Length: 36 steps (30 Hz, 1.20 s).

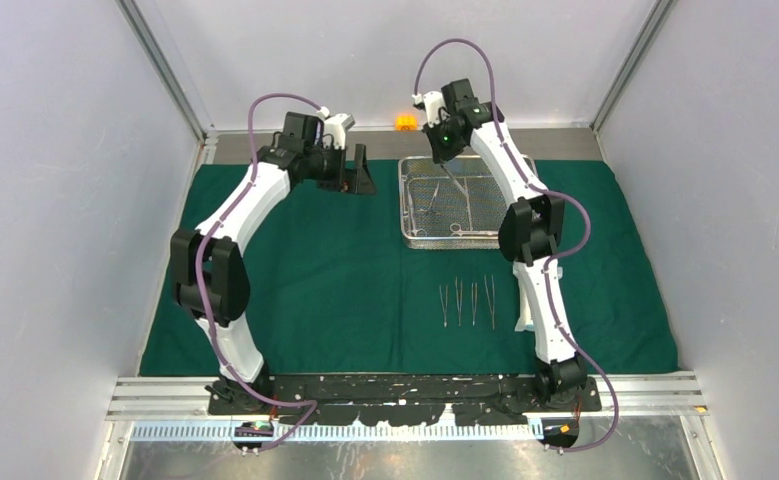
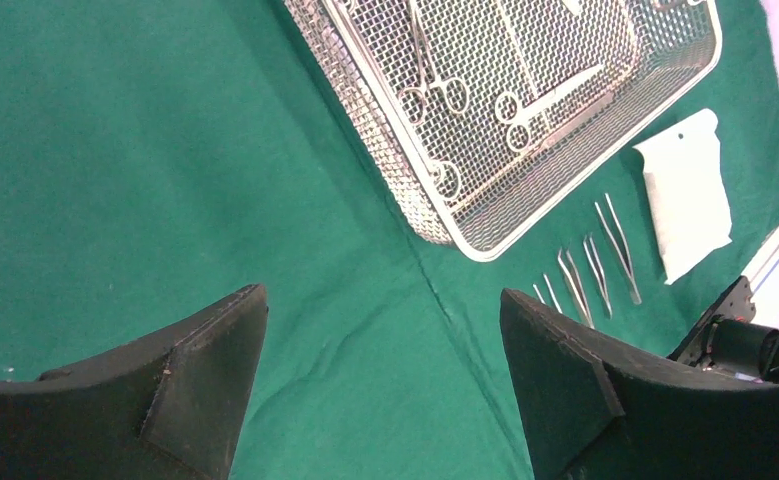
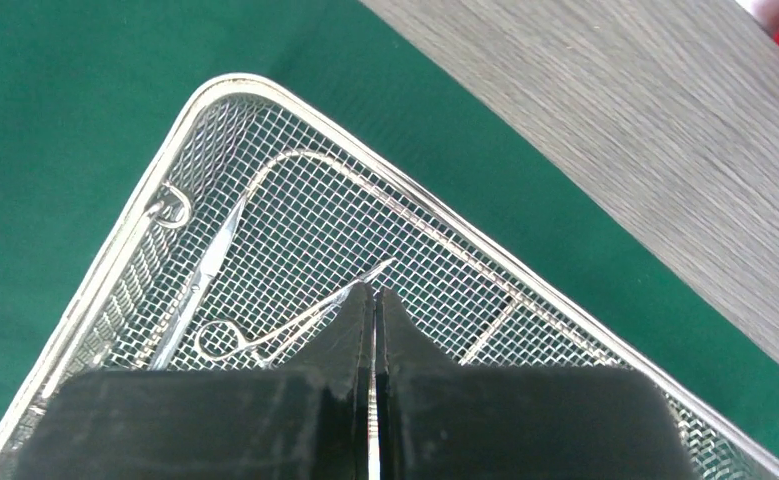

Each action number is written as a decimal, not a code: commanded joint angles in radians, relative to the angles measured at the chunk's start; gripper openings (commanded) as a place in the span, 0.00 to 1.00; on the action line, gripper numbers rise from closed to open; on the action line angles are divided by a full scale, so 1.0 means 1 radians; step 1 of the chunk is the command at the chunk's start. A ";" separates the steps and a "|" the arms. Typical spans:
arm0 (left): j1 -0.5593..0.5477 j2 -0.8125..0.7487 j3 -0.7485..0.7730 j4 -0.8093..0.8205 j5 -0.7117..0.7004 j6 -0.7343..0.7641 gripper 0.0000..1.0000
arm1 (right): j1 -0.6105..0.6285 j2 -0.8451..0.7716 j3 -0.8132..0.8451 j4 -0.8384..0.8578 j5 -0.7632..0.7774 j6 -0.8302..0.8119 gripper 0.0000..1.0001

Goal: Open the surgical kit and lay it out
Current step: Pick up the medical item from the container, then place the medical item in the surgical kit.

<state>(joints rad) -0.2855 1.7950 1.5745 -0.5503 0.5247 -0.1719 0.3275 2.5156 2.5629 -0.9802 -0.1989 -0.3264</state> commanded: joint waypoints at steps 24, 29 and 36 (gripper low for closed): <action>-0.099 0.095 -0.039 0.521 0.178 -0.594 0.76 | 0.157 -0.379 -0.228 0.108 0.161 0.712 0.00; -0.113 0.132 -0.038 0.544 0.177 -0.629 0.75 | 0.168 -0.401 -0.281 0.132 0.126 0.746 0.00; -0.116 0.152 -0.047 0.546 0.167 -0.648 0.69 | 0.168 -0.429 -0.325 0.151 0.098 0.767 0.00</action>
<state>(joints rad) -0.3985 1.9465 1.5333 -0.0639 0.6968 -0.7910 0.4862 2.1895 2.2429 -0.8803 -0.0658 0.4049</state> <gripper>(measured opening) 0.711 0.028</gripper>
